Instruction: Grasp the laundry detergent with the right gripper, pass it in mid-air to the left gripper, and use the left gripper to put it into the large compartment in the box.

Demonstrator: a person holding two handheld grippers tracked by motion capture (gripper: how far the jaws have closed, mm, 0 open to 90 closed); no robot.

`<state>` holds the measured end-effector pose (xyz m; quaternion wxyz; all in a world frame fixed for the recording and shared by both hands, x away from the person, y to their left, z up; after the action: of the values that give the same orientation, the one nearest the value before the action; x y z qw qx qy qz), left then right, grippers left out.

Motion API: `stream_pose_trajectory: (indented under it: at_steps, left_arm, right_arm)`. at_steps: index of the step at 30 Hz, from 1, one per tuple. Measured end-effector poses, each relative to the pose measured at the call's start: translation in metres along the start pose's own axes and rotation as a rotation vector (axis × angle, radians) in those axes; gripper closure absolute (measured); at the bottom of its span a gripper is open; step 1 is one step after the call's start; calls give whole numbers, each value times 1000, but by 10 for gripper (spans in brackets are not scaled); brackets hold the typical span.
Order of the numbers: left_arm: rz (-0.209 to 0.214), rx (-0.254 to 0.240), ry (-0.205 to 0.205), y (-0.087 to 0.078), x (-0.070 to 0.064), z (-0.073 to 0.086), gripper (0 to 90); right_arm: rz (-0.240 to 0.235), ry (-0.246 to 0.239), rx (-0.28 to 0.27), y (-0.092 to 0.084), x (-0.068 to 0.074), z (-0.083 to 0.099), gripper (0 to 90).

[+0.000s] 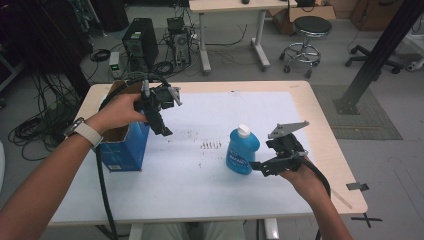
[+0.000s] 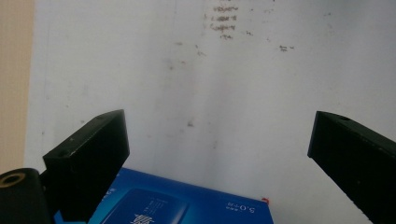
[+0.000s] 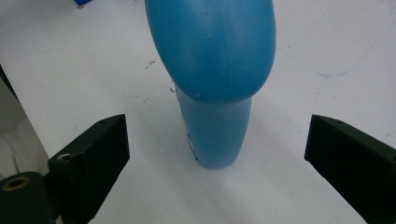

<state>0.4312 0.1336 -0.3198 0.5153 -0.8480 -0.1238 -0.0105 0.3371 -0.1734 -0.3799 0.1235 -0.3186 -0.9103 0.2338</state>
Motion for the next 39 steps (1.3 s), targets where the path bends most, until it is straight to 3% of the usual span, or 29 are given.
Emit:
stream_pose_trajectory:
  at_steps: [20,39]
  left_arm:
    - [1,2,1,0,1,0,58]
    - [-1,6,-2,0,1,1,59]
  right_arm:
    - [-7,10,-70,6,0,9,64]
    - [-11,29,-155,23,1,15,66]
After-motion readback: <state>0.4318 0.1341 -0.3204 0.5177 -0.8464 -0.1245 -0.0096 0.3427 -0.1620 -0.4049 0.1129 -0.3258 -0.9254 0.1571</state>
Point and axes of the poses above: each handheld gripper's, and its own axes: y roughly forward along the jaws, z roughly out of its underside, x roughly to its left, the point moved 6 cm from there along y, roughly forward along the jaws, and after that the axes turned 15 degrees about -x, right-handed, at the moved point
